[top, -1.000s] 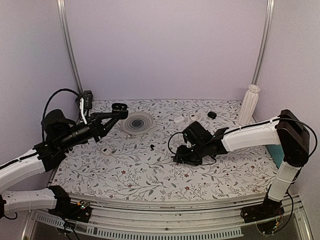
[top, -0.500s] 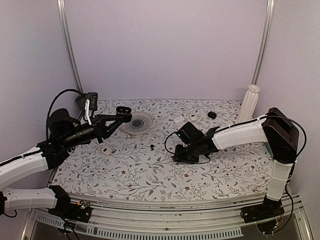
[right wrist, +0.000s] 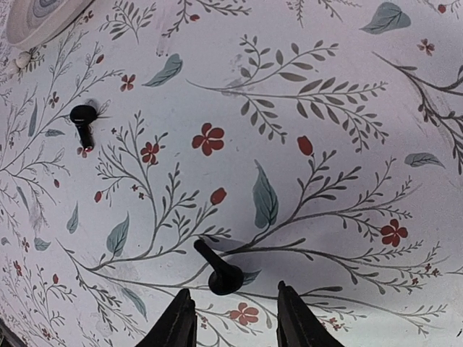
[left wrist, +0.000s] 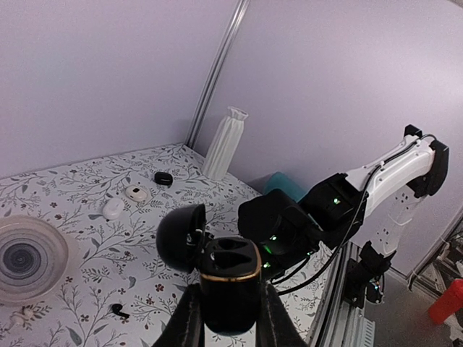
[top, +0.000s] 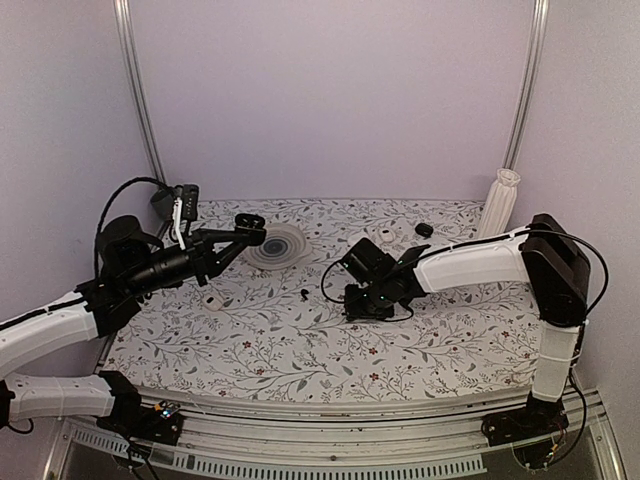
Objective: Insert the wireless bluetooth earbuds into the charging case
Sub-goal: Adjust the right earbud at the center of the board.
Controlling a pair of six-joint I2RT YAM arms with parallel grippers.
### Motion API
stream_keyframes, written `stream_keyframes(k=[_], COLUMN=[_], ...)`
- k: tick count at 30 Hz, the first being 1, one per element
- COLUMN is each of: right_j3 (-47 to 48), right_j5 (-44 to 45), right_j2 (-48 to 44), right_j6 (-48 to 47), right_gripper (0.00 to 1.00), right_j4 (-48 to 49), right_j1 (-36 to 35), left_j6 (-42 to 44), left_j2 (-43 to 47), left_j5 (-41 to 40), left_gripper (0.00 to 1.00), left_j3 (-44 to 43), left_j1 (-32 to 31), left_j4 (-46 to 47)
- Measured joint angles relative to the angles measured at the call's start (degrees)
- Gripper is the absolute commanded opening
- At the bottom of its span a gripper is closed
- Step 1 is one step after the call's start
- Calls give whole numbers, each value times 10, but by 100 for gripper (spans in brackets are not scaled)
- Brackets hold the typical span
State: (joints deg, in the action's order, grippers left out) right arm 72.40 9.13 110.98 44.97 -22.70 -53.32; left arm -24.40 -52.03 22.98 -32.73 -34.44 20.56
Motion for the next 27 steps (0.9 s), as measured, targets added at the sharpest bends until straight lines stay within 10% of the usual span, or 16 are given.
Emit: stream_keyframes(k=[27], right_j3=[52], right_j5=[26], right_j2=[56], right_j6=[-40], right_gripper=[32], right_j4=[-41], right_j1=[-11], left_j6=[4], left_j2=[-17], left_j5=[10], left_gripper=[0], left_j3=[-1], left_j1=[4], left_j4=[1])
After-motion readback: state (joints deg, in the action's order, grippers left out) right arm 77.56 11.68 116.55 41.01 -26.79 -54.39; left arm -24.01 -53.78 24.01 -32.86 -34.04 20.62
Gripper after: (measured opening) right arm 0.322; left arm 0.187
